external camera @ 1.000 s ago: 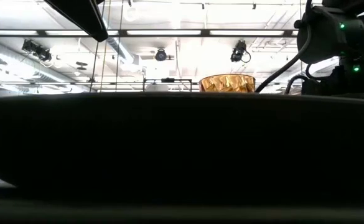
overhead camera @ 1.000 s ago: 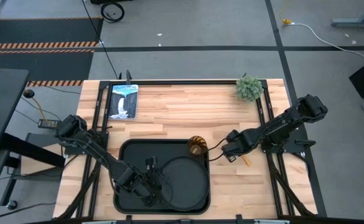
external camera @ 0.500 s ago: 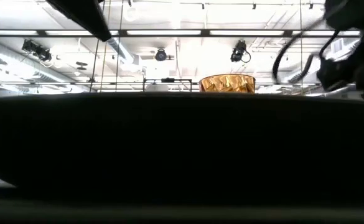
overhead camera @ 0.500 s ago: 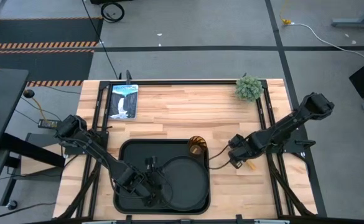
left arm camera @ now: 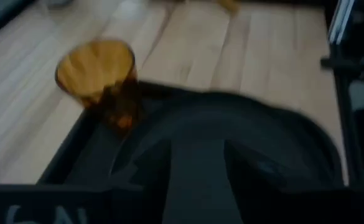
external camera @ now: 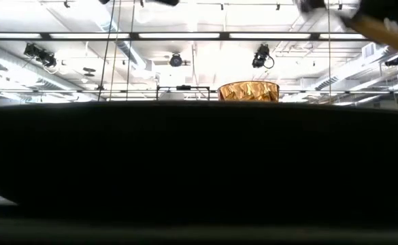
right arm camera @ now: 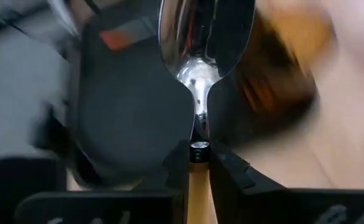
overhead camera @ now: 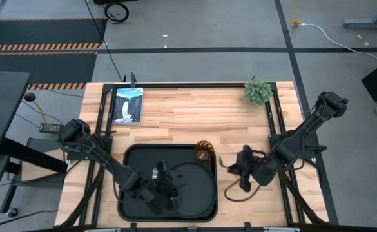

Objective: Pick and place plate/cup/fork/spoon on tray
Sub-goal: Put the orange spoon beside the fork on the black tray

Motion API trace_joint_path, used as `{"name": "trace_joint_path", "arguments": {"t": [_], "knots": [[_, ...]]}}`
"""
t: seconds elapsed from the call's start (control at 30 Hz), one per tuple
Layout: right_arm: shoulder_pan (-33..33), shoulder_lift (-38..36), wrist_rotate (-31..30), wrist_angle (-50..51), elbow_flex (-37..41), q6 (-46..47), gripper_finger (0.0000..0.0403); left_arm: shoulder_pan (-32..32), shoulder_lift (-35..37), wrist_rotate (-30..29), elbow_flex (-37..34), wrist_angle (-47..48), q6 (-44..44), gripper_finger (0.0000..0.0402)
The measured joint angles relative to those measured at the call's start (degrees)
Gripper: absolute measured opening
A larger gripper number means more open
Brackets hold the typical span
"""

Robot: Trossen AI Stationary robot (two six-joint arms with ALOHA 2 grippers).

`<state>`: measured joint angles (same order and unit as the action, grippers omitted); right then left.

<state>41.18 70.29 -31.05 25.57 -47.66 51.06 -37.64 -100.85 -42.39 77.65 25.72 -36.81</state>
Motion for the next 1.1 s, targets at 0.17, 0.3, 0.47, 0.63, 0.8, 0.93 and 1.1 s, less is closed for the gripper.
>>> {"name": "trace_joint_path", "arguments": {"t": [0.17, 0.3, 0.47, 0.63, 0.8, 0.93, 1.1], "knots": [[0.38, 2.19, -7.30, -20.48, 0.00, -20.04, 0.0045, 1.13, -0.01, -2.04, 0.00, -6.78, 4.46, 0.0192], [-0.55, 5.68, -12.30, -33.20, 0.01, -29.46, 0.0045, 2.71, -0.03, -2.19, 0.00, -9.87, 4.70, 0.0207], [-1.75, 11.55, -24.10, -48.18, 0.02, -36.78, 0.0045, 3.89, -0.97, -4.79, -0.03, -12.88, 5.09, 0.0201], [-2.33, 18.54, -32.08, -69.60, 0.02, -47.43, 0.0045, 4.04, -2.89, -13.03, -0.04, -15.25, 9.26, 0.0187], [-2.65, 24.44, -32.97, -91.65, 0.02, -60.91, 0.0045, 4.29, -3.83, -20.28, -0.04, -15.59, 13.65, 0.0183], [-3.18, 26.99, -32.23, -100.31, 0.02, -64.62, 0.0045, 4.43, -3.90, -21.47, -0.07, -16.07, 14.00, 0.0183], [-4.70, 27.26, -29.92, -101.41, 0.02, -64.75, 0.0045, 4.43, -3.90, -20.32, -0.04, -17.60, 16.49, 0.0183]]}}
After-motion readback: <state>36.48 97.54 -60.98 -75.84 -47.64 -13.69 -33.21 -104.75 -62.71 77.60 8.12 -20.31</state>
